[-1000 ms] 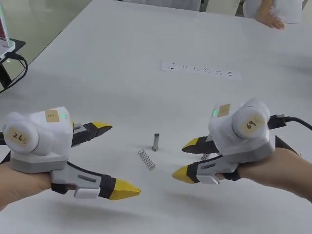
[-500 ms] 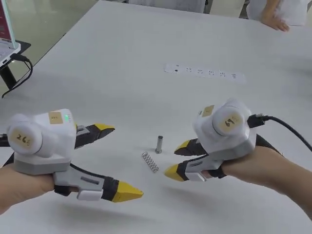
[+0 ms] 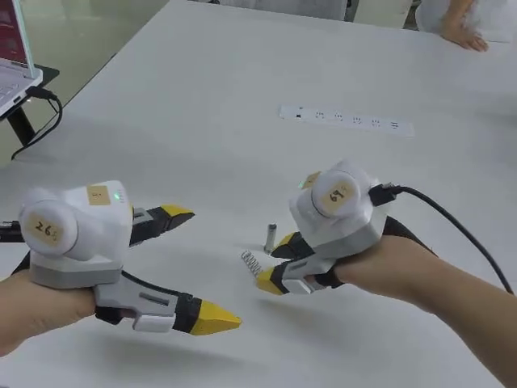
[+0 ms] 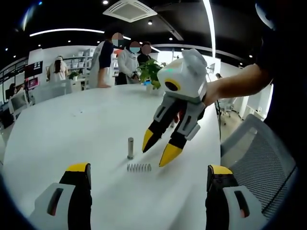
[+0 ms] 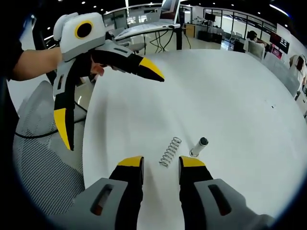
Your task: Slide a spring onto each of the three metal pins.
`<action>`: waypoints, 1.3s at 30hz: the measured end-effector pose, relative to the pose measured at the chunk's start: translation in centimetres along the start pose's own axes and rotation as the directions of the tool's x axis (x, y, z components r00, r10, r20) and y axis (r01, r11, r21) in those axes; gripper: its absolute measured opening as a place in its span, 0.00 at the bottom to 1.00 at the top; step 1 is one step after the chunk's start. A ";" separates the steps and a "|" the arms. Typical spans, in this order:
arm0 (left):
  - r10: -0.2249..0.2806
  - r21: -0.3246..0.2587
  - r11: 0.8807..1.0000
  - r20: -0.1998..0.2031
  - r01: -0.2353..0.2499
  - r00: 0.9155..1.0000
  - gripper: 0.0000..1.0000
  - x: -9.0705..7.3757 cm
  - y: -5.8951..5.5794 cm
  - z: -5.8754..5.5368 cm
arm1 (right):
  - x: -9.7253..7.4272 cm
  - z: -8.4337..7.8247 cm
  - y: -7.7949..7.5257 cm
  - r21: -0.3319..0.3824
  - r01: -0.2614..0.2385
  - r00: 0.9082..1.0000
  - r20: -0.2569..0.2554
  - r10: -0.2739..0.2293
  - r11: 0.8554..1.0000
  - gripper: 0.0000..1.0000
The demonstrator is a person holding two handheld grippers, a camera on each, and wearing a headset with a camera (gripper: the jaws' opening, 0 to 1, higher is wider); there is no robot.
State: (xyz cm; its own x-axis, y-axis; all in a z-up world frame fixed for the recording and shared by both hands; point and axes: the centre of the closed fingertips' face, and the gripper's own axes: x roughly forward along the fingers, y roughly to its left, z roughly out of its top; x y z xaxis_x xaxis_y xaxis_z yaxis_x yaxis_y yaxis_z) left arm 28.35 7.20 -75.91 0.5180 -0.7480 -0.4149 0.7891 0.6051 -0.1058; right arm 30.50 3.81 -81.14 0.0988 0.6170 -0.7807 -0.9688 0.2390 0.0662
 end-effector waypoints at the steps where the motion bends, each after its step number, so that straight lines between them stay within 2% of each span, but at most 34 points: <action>1: 0.000 0.000 1.000 0.000 0.000 1.000 0.98 0.0 0.0 0.0 | 0.2 0.0 -0.2 0.015 0.004 1.000 -0.001 -0.004 1.000 0.27; 7: -0.002 -0.001 1.000 -0.002 0.002 1.000 0.98 0.1 0.0 -0.2 | 1.3 -0.4 -0.8 0.075 0.031 0.999 -0.034 -0.029 0.997 0.19; 12: 0.000 -0.006 1.000 -0.004 0.000 1.000 0.97 0.1 0.1 -0.5 | 1.9 -0.5 -0.7 0.123 0.019 0.999 -0.030 -0.016 0.992 0.20; 17: 0.003 -0.011 1.000 -0.008 -0.003 1.000 0.97 0.0 0.4 -0.8 | 2.6 -1.1 -0.9 0.138 0.033 0.998 -0.059 -0.025 0.990 0.19; 31: 0.003 -0.016 1.000 -0.014 -0.003 1.000 0.97 0.0 0.4 -1.1 | 3.2 -1.5 -0.8 0.120 0.049 0.995 -0.089 -0.038 0.992 0.10; 39: -0.003 -0.018 1.000 -0.015 0.003 1.000 0.97 0.1 0.1 -1.2 | 3.0 -1.5 -0.7 0.041 0.062 0.995 -0.080 -0.058 0.997 0.09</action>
State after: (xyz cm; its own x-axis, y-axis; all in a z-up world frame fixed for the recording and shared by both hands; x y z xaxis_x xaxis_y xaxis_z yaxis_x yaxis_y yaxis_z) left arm 28.10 7.48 -77.08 0.5104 -0.7460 -0.4279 0.7845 0.6076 -0.1236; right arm 31.12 4.37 -84.52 0.1366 0.5398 -0.8306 -0.9507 0.3072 0.0433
